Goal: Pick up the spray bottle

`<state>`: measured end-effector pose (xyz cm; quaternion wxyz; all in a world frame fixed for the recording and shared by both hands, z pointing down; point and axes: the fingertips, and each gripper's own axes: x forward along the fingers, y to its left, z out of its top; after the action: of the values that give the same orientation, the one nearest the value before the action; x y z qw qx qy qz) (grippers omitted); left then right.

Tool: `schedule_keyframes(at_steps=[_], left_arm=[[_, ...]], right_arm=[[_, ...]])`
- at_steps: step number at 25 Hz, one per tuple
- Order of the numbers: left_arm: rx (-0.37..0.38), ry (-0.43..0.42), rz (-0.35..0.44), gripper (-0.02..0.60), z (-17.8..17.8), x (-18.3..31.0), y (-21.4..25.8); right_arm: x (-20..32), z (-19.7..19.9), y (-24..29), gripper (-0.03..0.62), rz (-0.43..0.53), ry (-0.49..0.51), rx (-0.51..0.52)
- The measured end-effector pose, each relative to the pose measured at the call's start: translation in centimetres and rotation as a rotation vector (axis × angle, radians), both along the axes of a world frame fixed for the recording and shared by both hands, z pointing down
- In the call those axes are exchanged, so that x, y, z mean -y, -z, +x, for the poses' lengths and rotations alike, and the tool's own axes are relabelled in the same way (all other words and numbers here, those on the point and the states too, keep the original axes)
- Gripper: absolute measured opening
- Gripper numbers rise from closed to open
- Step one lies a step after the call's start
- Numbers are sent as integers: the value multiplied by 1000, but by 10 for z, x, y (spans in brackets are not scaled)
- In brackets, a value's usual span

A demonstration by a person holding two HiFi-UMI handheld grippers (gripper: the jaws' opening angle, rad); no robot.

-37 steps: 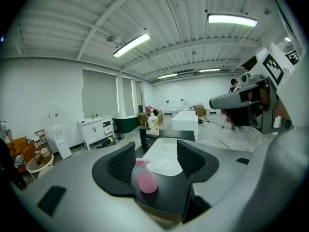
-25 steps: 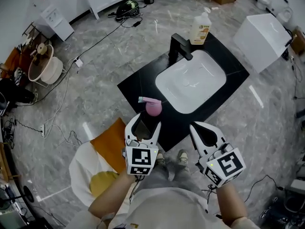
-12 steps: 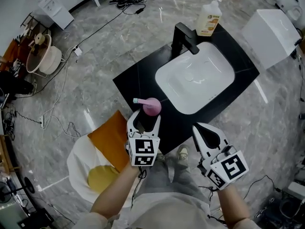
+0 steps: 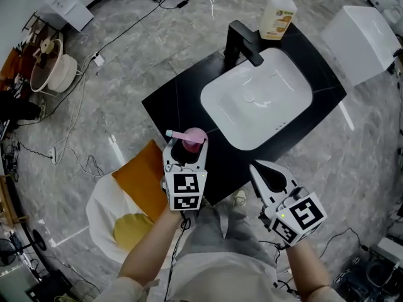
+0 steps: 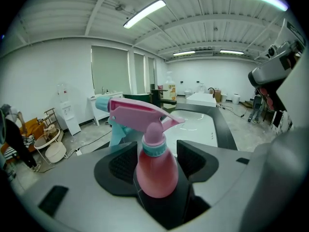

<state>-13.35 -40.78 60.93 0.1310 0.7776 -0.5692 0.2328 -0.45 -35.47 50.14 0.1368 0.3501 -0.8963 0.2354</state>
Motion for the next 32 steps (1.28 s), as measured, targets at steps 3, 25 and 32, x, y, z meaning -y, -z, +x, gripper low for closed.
schedule_keyframes(at_steps=[3, 25, 32], left_arm=[[11, -15, 6, 218, 2, 4, 2], [3, -170, 142, 202, 33, -16, 150], [-37, -172, 236, 201, 43, -28, 224]], right_arm=[[-2, 1, -3, 28, -18, 8, -9], [0, 43, 151, 28, 284, -35, -31], [-17, 66, 235, 28, 455, -64, -12]])
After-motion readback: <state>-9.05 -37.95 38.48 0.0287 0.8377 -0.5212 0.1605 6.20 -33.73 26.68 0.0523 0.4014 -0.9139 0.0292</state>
